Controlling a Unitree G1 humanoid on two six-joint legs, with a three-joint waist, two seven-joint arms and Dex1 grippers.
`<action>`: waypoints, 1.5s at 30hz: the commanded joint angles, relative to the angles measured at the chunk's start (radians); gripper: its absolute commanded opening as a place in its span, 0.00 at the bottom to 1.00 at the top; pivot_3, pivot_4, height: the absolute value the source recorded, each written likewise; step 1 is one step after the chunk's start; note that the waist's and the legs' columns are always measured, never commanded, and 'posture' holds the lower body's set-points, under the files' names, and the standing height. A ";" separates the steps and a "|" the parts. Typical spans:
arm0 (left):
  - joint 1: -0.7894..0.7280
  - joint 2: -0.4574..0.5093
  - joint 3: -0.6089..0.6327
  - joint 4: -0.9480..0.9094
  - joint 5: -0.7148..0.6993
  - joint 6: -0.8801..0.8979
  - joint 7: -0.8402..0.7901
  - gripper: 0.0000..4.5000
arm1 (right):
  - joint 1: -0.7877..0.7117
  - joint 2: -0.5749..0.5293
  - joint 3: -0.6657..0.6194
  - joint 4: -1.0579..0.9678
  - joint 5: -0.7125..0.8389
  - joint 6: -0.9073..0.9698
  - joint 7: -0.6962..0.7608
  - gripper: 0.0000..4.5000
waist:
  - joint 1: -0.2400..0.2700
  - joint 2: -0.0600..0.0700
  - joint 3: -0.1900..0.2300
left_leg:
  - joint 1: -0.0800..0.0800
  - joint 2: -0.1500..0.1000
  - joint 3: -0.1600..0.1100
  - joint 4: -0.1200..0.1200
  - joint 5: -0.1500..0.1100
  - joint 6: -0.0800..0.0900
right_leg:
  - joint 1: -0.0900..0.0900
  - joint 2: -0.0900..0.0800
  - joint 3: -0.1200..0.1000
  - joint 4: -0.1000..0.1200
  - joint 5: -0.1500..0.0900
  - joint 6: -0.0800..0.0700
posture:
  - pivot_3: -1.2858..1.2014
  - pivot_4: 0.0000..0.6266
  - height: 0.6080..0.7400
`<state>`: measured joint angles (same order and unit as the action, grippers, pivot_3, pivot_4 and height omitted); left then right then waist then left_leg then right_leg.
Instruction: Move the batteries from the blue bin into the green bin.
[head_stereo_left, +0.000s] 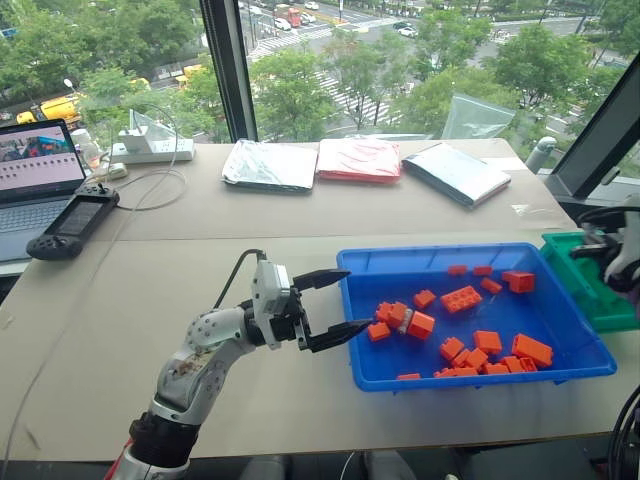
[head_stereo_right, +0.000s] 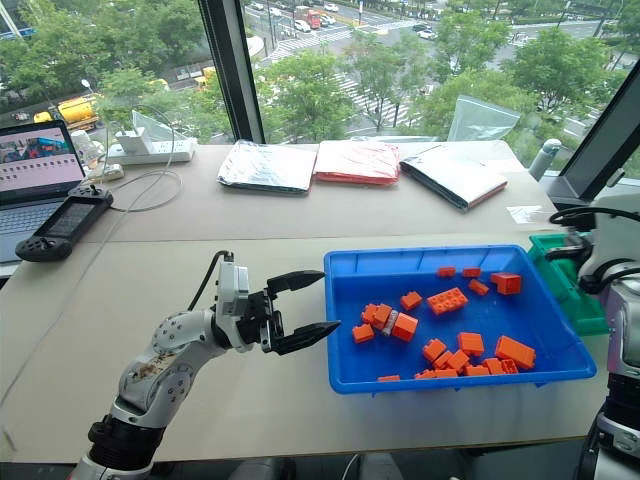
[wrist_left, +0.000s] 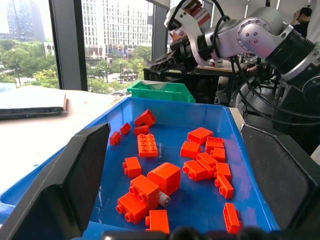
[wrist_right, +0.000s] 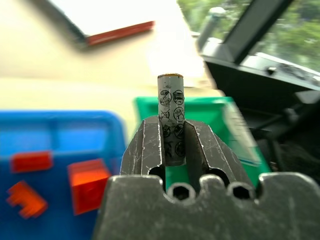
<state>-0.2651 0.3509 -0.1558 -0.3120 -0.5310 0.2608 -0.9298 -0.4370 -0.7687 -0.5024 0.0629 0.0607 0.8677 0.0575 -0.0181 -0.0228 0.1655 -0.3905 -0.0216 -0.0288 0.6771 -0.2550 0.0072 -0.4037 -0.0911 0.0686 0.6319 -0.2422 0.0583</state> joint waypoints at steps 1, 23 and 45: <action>-0.005 0.001 0.007 -0.025 -0.005 -0.008 0.002 1.00 | -0.024 -0.017 -0.015 -0.004 -0.010 -0.046 -0.010 0.56 | 0.000 0.000 0.000 | 0.000 0.000 0.000 0.000 0.000 0.000 | 0.000 0.000 0.000 0.000 0.000 0.000 | 0.52 0.24 1.00; 0.001 0.004 0.006 -0.023 -0.003 -0.012 0.001 1.00 | 0.234 -0.185 0.289 -0.684 0.528 0.022 0.803 0.99 | 0.010 0.000 0.000 | -0.002 0.001 -0.008 0.001 -0.001 0.001 | 0.000 -0.001 -0.001 -0.002 0.000 0.001 | 0.52 0.24 1.00; 0.018 -0.001 0.007 -0.033 0.008 -0.021 0.008 1.00 | 0.096 -0.203 0.680 -0.413 0.219 -0.123 0.834 0.99 | 0.006 0.000 0.001 | -0.001 0.001 -0.008 0.002 -0.001 0.001 | 0.000 0.000 -0.001 -0.002 0.001 0.001 | 0.52 0.24 1.00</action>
<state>-0.2540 0.3512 -0.1561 -0.3121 -0.5164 0.2599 -0.9248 -0.3267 -0.9811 0.1851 -0.3582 0.2936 0.7654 0.8926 -0.0119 -0.0231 0.1662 -0.3914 -0.0207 -0.0366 0.6787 -0.2557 0.0084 -0.4035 -0.0913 0.0672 0.6299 -0.2416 0.0592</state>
